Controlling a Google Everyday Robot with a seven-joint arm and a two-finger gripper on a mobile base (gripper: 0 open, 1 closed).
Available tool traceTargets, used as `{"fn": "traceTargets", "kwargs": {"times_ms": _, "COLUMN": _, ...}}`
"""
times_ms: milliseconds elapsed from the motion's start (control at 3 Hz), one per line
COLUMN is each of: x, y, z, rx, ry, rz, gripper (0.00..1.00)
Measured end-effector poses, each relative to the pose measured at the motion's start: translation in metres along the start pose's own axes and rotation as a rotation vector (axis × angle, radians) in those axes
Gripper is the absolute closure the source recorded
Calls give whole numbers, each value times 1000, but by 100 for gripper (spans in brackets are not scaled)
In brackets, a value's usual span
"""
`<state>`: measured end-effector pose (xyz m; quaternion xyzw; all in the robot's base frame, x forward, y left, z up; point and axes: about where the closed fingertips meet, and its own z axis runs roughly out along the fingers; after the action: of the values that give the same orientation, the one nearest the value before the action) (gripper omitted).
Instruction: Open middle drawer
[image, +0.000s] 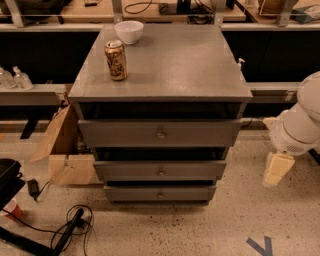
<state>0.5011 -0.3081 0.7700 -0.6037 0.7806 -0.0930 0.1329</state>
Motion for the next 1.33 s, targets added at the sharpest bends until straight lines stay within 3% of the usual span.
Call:
{"fn": "traceTargets", "kwargs": {"times_ms": 333, "x": -11, "y": 7, "z": 24, "rx": 0, "ry": -17, "rz": -30, "gripper": 0}}
{"fn": "traceTargets", "kwargs": {"times_ms": 667, "x": -42, "y": 28, "z": 105, "rx": -5, "ry": -118, "rz": -150, "gripper": 0}}
{"fn": "traceTargets", "kwargs": {"times_ms": 1000, "x": -70, "y": 33, "z": 166, "rx": 8, "ry": -195, "rz": -244, "gripper": 0}}
{"fn": "traceTargets", "kwargs": {"times_ms": 1333, "x": -90, "y": 32, "z": 232, "rx": -4, "ry": -228, "rz": -326, "gripper": 0}}
